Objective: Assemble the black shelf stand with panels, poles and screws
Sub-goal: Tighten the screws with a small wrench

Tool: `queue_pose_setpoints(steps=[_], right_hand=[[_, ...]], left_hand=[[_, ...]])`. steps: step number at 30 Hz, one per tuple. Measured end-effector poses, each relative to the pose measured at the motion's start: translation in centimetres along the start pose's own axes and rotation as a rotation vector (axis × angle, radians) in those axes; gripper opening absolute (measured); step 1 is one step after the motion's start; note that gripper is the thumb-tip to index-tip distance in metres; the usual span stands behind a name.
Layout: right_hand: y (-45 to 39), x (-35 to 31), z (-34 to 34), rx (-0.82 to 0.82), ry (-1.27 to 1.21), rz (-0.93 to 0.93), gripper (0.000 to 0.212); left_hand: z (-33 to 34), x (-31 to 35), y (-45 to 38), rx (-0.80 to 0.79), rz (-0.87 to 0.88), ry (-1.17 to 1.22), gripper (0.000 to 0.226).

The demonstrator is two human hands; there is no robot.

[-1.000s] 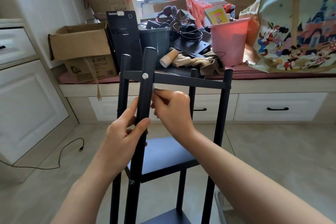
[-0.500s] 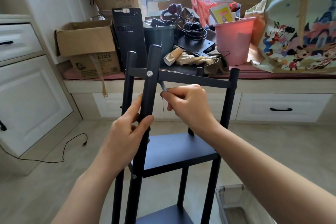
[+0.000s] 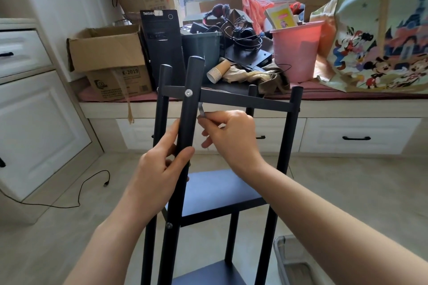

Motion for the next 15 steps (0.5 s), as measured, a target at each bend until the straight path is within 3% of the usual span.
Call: queue_pose_setpoints(steps=[11, 15], right_hand=[[0.2, 0.9, 3.0, 0.196, 0.053, -0.092, 0.034], [-0.2, 0.9, 3.3, 0.231, 0.060, -0.105, 0.031]], left_hand=[[0.2, 0.2, 0.0, -0.019, 0.025, 0.068, 0.061], [0.3, 0.2, 0.0, -0.007, 0.024, 0.075, 0.061]])
Point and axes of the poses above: each hand's wrist, its own y-axis away from the middle knuckle, its own z-axis out of the palm, x = y × z, the point moved 6 cm from there along -y, towards the middle knuckle, and after that the axes turned 4 degrees about -y, right-handed, at the moved point
